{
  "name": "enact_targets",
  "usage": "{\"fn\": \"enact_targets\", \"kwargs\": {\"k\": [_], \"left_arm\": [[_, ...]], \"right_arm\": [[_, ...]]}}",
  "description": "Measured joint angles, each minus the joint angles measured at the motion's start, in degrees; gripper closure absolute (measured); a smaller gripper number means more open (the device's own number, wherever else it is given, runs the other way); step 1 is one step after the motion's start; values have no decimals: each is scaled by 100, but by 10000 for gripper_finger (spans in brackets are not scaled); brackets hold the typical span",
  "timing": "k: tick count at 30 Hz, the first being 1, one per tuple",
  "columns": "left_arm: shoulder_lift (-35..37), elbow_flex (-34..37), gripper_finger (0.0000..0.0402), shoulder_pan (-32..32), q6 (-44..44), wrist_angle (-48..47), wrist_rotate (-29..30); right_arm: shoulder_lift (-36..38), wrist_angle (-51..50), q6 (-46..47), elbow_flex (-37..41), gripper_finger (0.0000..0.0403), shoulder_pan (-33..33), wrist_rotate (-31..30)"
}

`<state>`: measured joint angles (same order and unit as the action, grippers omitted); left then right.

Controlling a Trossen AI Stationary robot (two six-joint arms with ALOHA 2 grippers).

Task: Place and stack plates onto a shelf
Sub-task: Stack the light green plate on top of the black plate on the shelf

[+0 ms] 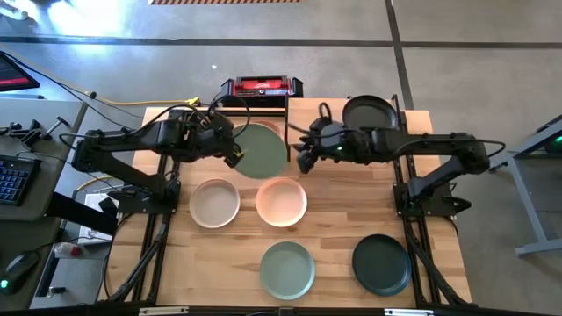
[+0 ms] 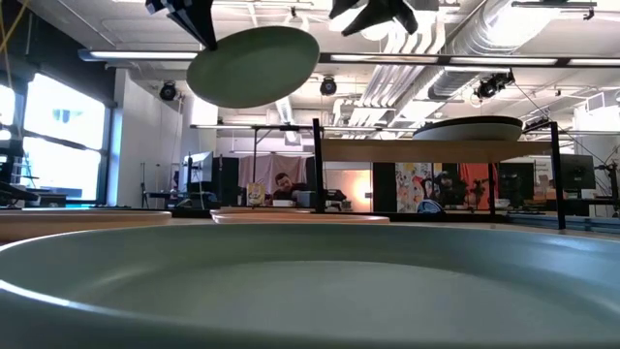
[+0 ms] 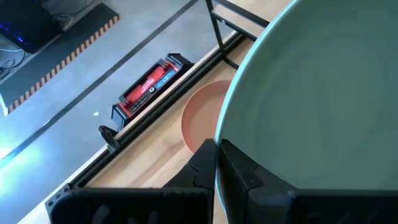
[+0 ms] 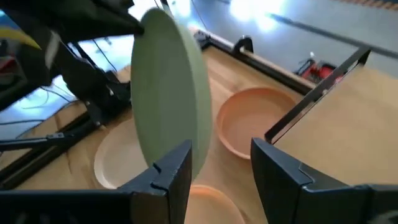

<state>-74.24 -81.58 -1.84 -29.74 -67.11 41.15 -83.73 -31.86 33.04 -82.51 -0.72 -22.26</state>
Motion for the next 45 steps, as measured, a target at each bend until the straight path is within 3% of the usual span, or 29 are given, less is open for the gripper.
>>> {"fn": "enact_targets", "kwargs": {"k": [18,24,31,38,45], "left_arm": [[0,0,401,-93,-2,404,-154],[0,0,401,-93,-4,446,-154],[0,0,400,-91,-5,446,-162],[0,0,386,-88,20,452,-206],[0,0,365,-159,293,446,-907]], "right_arm": [[-690,40,152,-270,263,1,-197],[-690,44,150,-270,307,1,-384],[-691,44,318,-270,390,0,-453],[-692,27,596,-270,399,-41,-514],[-692,20,840,-270,402,-41,-477]]}}
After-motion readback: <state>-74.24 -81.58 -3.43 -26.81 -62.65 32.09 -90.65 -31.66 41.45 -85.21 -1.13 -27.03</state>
